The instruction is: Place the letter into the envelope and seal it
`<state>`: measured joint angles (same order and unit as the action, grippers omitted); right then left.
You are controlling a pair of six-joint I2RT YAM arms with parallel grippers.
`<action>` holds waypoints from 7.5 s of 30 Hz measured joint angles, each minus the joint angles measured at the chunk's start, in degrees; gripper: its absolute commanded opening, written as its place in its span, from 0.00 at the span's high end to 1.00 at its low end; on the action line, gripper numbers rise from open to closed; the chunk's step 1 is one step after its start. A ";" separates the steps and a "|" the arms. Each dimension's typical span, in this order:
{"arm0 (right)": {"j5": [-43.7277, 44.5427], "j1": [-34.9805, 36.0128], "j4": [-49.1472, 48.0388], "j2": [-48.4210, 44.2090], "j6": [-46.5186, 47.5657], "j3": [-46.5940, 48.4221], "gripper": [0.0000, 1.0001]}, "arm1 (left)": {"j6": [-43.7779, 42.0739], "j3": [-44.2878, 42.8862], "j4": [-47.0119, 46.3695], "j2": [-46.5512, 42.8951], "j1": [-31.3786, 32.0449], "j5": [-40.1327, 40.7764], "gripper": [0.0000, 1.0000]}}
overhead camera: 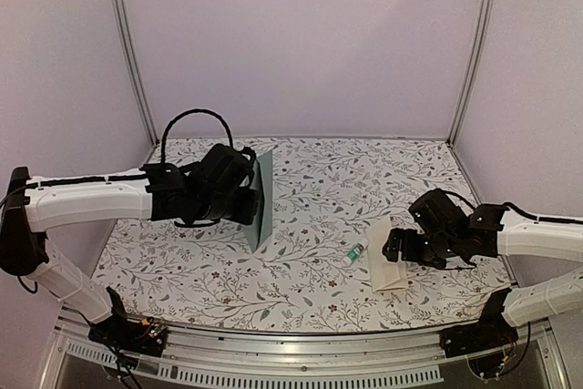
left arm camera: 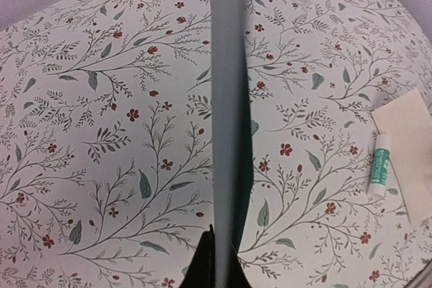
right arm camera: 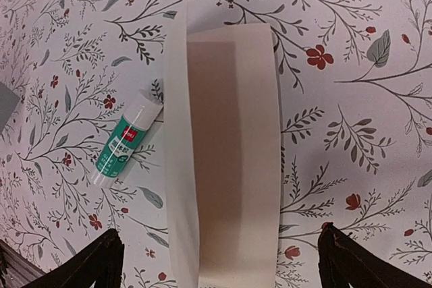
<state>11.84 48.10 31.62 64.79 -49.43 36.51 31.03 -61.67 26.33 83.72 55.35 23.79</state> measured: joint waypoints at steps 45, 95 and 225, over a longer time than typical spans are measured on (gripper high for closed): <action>-36.83 -21.92 -38.49 0.98 4.79 -23.78 0.59 | -1.05 1.44 -2.08 -0.04 0.00 -0.61 1.00; -26.56 -3.63 -29.07 -18.53 3.02 -5.95 1.00 | -1.49 -7.96 -5.92 7.50 0.46 -6.82 1.00; 28.13 21.51 -20.92 39.93 20.37 39.95 1.00 | -2.97 -17.16 -1.09 17.64 -1.73 -7.39 1.00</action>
<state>39.97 69.60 10.70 104.73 -29.06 76.47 28.05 -78.83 25.23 101.36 53.63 16.40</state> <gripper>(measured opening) 0.006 0.004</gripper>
